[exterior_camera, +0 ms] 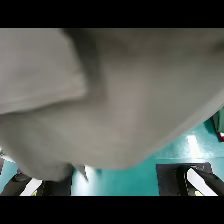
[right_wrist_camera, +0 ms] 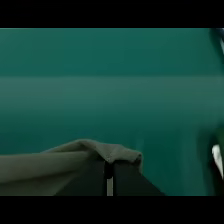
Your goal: Fold the shirts.
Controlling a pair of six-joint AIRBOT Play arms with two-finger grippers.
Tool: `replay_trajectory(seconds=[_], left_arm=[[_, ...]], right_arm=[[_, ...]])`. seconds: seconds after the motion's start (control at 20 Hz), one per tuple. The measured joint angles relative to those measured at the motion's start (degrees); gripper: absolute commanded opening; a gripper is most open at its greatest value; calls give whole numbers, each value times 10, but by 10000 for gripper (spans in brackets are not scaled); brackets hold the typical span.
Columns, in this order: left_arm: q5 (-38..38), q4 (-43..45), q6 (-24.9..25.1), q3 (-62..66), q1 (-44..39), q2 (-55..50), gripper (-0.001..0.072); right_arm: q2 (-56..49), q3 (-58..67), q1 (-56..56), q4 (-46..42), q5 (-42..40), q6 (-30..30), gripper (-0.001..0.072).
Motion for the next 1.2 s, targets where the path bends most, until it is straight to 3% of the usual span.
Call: replay_trajectory(seconds=[0.15, 0.3, 0.55, 0.95, 1.2], left_arm=[[-51, 9, 0, -130, 0, -40, 28], [-54, 11, 19, -252, -10, -100, 29], [80, 9, 94, -342, -58, -227, 29], [301, 4, 129, -362, -79, -346, 29], [347, 9, 170, -363, -80, -360, 29]], right_arm=[[-78, -71, 13, -11, 47, 8, 18], [-155, -130, 41, -40, 40, 12, 18], [-264, -176, 95, -95, -63, 12, 18], [-346, -187, 128, -120, -234, 13, 18], [-355, -187, 131, -123, -249, 13, 18]])
